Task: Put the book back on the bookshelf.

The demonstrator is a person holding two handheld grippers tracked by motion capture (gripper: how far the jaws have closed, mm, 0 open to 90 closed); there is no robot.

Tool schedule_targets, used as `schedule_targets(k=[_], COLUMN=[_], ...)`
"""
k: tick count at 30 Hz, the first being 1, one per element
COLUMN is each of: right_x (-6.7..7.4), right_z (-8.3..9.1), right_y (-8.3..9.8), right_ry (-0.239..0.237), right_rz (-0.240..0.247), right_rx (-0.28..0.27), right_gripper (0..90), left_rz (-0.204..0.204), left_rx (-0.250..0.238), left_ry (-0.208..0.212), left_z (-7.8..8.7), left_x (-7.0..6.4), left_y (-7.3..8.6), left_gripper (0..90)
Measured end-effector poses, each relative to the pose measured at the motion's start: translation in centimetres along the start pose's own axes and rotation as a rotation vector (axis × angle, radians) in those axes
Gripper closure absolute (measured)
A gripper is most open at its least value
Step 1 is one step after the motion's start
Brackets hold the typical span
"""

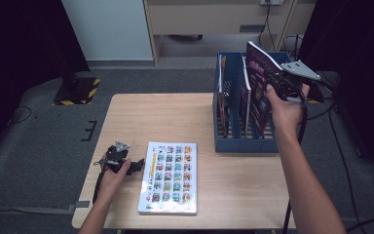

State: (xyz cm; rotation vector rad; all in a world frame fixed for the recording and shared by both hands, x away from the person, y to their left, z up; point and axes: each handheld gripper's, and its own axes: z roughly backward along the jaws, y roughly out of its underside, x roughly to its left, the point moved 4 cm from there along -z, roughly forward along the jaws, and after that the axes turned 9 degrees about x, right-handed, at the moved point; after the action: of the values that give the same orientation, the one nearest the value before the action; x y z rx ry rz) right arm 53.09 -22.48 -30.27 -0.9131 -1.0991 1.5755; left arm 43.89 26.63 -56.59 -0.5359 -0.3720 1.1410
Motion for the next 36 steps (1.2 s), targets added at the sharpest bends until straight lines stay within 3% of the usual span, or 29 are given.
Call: schedule_targets(k=[12,19,36], right_x=[-0.6,-0.1,-0.4], right_z=[-0.4,-1.1,-3.3], right_y=[0.1,0.4,1.4], right_ry=[0.023,0.046,0.079], right_rz=[-0.038,0.000,-0.023], right_rx=[-0.010,0.001,0.022], right_gripper=[83.9,83.8,83.8], left_rz=[0.001,0.001,0.001], left_rx=[-0.002,-0.002,-0.002], left_ry=[0.004,0.003,0.004], left_z=[0.0,0.0,0.0], left_x=[0.0,0.0,0.0], left_y=[0.0,0.0,-0.1], left_gripper=[0.0,0.0,0.0])
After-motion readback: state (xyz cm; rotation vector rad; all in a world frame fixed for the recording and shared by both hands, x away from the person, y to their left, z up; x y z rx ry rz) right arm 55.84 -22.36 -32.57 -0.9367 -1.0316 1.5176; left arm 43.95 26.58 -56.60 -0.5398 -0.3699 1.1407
